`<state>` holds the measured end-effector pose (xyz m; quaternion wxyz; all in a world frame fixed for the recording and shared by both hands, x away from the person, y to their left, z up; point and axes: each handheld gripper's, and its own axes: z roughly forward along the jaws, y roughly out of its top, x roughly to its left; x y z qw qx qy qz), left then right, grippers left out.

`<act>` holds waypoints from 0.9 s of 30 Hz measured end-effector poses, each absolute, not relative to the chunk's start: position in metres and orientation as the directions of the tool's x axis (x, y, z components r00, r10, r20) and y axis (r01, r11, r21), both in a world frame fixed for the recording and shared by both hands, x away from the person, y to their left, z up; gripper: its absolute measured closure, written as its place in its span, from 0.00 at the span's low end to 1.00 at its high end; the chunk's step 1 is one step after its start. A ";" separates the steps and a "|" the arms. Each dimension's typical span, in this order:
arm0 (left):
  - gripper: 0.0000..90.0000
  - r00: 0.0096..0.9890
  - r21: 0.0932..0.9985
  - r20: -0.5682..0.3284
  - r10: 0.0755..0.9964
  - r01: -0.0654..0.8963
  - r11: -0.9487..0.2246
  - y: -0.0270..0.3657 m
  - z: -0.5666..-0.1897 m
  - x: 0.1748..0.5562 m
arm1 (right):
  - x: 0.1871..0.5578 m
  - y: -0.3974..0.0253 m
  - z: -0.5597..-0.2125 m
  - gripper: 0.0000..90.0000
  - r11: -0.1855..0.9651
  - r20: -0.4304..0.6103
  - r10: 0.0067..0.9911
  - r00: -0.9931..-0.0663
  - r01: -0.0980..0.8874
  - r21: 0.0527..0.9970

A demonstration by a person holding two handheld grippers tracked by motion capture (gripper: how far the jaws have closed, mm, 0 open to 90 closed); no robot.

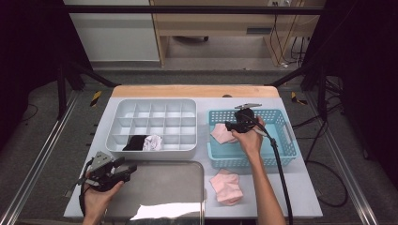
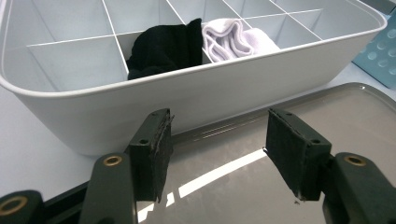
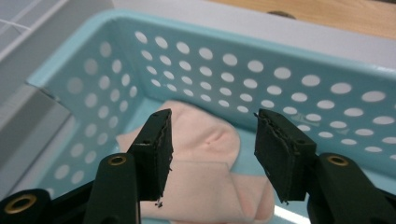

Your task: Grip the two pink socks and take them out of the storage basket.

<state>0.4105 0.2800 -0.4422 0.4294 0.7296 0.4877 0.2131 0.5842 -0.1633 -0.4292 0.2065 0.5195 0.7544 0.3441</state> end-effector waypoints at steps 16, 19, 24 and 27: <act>0.44 0.436 0.834 -0.107 0.894 0.529 -0.157 0.280 -0.442 0.411 | 0.592 -0.164 -0.449 0.56 0.238 0.067 0.926 -0.372 0.712 0.660; 0.44 0.437 0.833 -0.106 0.893 0.530 -0.160 0.279 -0.443 0.411 | 0.591 -0.166 -0.452 0.59 0.225 0.096 0.923 -0.373 0.723 0.654; 0.44 0.439 0.832 -0.103 0.893 0.530 -0.165 0.279 -0.443 0.411 | 0.591 -0.166 -0.454 0.68 0.238 0.102 0.919 -0.381 0.741 0.627; 0.44 0.438 0.831 -0.102 0.893 0.531 -0.165 0.279 -0.443 0.411 | 0.591 -0.165 -0.455 0.72 0.244 0.107 0.917 -0.383 0.754 0.610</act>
